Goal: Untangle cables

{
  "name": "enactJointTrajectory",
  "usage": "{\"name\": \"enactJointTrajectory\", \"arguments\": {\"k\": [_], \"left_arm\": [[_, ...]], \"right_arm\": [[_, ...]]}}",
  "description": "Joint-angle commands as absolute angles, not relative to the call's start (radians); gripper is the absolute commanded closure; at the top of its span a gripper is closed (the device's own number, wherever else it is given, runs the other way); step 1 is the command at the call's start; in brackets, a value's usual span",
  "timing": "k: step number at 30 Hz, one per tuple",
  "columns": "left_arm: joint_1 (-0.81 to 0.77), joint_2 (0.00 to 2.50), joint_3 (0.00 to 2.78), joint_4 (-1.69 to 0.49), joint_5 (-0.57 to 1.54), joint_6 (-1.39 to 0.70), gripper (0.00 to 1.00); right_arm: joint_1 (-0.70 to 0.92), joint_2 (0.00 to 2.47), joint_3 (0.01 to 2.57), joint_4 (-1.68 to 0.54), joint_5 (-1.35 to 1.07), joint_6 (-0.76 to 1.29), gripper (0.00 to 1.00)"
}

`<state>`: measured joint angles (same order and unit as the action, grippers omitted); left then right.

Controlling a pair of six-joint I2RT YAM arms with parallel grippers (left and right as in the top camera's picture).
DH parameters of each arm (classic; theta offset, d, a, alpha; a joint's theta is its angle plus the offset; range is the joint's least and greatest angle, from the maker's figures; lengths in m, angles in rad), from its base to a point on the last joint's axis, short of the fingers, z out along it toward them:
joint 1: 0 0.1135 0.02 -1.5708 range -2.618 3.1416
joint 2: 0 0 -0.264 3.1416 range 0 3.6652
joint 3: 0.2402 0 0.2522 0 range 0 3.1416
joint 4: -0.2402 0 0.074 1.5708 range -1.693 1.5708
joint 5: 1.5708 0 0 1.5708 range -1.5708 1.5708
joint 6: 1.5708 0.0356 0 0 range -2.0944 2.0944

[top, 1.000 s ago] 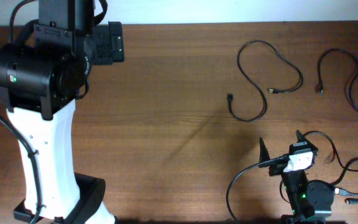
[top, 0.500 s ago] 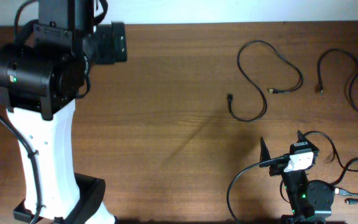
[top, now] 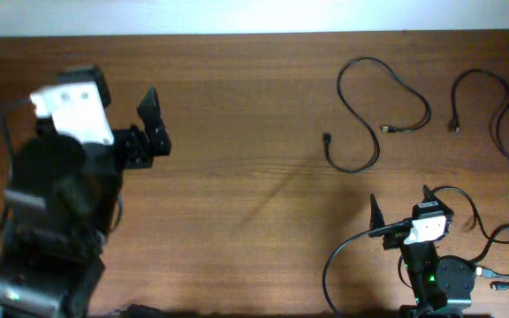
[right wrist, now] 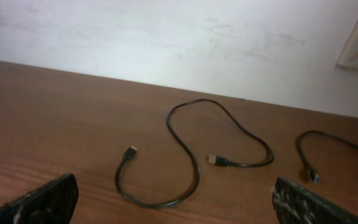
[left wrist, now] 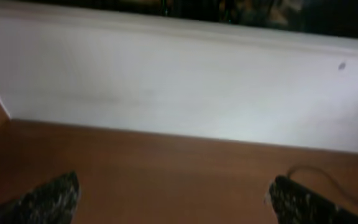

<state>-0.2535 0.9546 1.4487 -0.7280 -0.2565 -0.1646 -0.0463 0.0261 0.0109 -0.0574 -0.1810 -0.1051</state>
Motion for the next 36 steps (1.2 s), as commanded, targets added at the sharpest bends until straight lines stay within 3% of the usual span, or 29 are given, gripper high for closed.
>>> {"name": "enactJointTrajectory", "arguments": {"k": [1,7,11,16,21,28,36], "left_arm": [[-0.224,0.759,1.14,-0.583,-0.239,-0.156,0.01],[-0.177,0.352,0.487,-0.095,-0.111,-0.156,0.01],[-0.173,0.216,0.246,0.113,-0.101,-0.156,0.01],[-0.173,0.008,0.091,0.123,-0.101,-0.156,0.01],[-0.16,0.005,0.011,0.171,-0.093,-0.156,0.01],[-0.077,0.005,0.009,-0.076,-0.085,-0.156,0.01],[-0.018,0.005,0.01,-0.088,-0.013,-0.115,0.01]], "right_arm": [[-0.053,0.019,0.006,-0.064,-0.173,-0.097,0.01],[-0.053,0.019,0.006,-0.064,-0.173,-0.097,0.01],[-0.053,0.019,0.006,-0.064,-0.173,-0.097,0.01],[-0.053,0.019,0.006,-0.064,-0.172,-0.097,0.01],[-0.053,0.019,0.006,-0.064,-0.173,-0.097,0.01],[-0.053,0.019,0.006,-0.064,-0.173,-0.097,0.01],[-0.053,0.019,0.006,-0.064,-0.172,-0.097,0.01]]}}
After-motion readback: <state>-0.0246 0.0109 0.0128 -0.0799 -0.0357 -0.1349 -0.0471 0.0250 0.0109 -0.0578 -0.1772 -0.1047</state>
